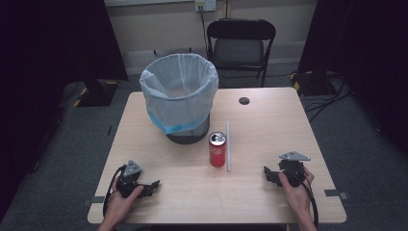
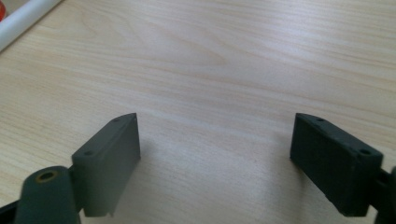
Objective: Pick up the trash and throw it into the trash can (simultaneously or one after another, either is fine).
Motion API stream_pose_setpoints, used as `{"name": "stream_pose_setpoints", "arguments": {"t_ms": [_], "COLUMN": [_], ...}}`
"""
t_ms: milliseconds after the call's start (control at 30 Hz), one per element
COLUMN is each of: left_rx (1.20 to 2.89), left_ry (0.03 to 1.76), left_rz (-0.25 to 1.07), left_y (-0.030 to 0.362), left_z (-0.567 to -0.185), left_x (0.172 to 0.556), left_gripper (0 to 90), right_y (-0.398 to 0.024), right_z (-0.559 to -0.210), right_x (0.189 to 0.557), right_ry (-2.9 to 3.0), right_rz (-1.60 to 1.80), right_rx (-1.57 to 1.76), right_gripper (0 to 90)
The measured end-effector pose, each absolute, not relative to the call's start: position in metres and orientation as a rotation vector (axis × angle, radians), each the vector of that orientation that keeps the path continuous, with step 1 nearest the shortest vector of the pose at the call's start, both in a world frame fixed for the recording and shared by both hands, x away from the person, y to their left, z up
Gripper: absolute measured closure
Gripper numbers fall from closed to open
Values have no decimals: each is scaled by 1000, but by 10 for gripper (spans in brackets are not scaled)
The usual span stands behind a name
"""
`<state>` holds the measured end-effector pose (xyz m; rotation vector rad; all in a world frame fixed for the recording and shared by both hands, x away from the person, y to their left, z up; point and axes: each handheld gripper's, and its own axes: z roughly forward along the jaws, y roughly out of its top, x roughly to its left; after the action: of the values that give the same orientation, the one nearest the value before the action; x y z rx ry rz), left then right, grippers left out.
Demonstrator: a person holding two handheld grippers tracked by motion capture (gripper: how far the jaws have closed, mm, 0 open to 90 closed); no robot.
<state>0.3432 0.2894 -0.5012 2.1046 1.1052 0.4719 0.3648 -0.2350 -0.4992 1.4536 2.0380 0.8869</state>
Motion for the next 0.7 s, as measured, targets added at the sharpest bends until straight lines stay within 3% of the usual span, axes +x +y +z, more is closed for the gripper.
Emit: {"name": "stream_pose_setpoints", "arguments": {"t_ms": [167, 700], "left_rx": [2104, 2104], "left_ry": [1105, 1105], "left_rz": [473, 472], "left_y": [289, 289], "left_z": [-501, -501], "left_x": [343, 343], "left_gripper": [78, 77], "right_y": [-234, -198], "right_z": [-497, -475], "right_x": [365, 366], "right_ry": [2056, 2225], "right_rz": [925, 990], "right_rx": [1457, 1309], "right_gripper": [220, 223]}}
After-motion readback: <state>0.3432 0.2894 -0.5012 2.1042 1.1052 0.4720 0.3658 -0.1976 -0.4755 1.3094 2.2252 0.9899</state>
